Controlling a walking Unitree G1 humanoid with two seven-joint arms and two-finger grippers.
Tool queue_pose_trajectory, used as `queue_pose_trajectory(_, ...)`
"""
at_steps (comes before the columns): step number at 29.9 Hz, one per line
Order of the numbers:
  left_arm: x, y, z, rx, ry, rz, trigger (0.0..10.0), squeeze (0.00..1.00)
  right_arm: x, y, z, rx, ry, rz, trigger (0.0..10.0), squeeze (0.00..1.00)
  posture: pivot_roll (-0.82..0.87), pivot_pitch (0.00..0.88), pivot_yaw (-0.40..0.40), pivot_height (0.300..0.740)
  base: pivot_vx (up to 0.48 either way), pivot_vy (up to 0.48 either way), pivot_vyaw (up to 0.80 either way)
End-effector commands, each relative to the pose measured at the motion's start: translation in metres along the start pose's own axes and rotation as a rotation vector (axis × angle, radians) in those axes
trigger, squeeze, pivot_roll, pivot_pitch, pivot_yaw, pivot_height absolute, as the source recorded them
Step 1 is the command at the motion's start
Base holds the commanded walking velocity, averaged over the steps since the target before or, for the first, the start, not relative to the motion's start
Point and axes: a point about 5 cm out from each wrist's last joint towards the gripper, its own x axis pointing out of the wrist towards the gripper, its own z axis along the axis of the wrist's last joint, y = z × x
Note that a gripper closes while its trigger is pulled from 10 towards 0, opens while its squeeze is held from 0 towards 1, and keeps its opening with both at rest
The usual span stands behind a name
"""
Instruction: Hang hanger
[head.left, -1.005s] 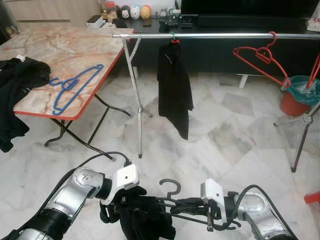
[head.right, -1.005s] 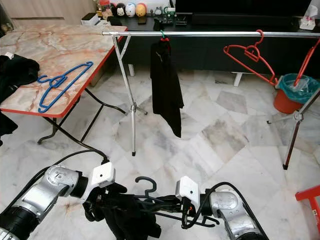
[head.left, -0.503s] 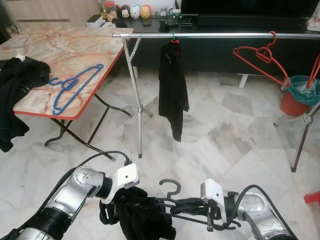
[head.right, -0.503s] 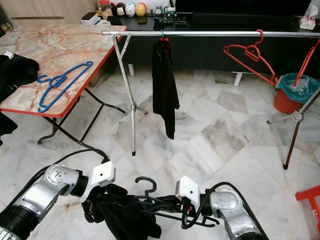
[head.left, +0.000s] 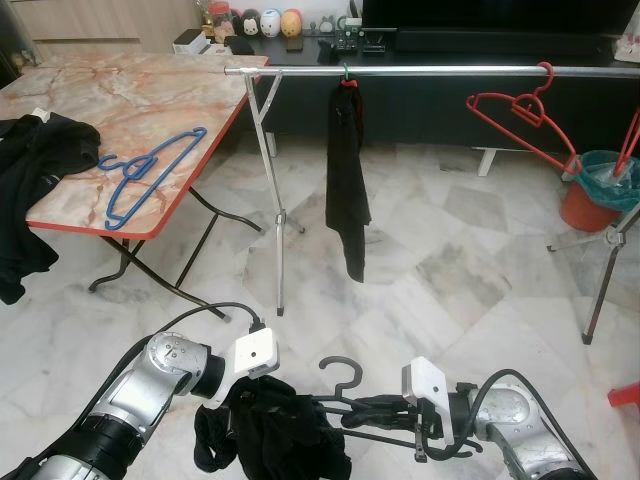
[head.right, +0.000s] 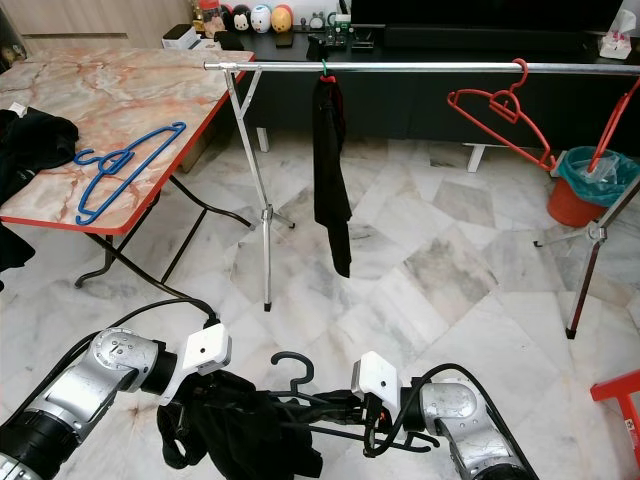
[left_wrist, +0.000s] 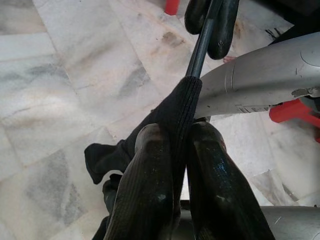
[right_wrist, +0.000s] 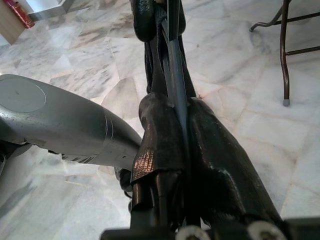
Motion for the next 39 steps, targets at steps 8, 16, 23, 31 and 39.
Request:
queue_pose_trajectory(8,-0.011,0.005,0.025,0.023,-0.110,0.007,10.0,0.00,0.010,0.007,0.002,-0.038,0.004,0.040,0.0,0.00,0.03,0.065,0.058,0.740,0.000,0.000,0.00)
queue_pose_trajectory(16,-0.012,0.005,0.028,0.015,-0.132,-0.001,10.0,0.00,0.010,0.009,-0.002,-0.033,0.014,0.041,0.0,0.00,0.03,0.064,0.058,0.740,0.000,0.000,0.00)
queue_pose_trajectory(23,-0.010,0.000,0.036,0.000,-0.187,-0.043,10.0,0.00,0.011,0.010,-0.005,-0.037,0.031,0.044,0.0,0.00,0.03,0.064,0.058,0.740,0.000,0.000,0.00)
queue_pose_trajectory(31,-0.011,-0.002,0.035,-0.013,-0.187,-0.052,10.0,0.00,0.011,0.010,-0.006,-0.038,0.035,0.040,0.0,0.00,0.03,0.066,0.058,0.740,0.000,0.000,0.00)
queue_pose_trajectory(39,-0.011,-0.008,0.020,-0.013,-0.085,-0.079,10.0,0.48,0.009,0.006,-0.006,-0.042,0.040,0.019,0.0,0.00,0.03,0.065,0.058,0.740,0.000,0.000,0.00)
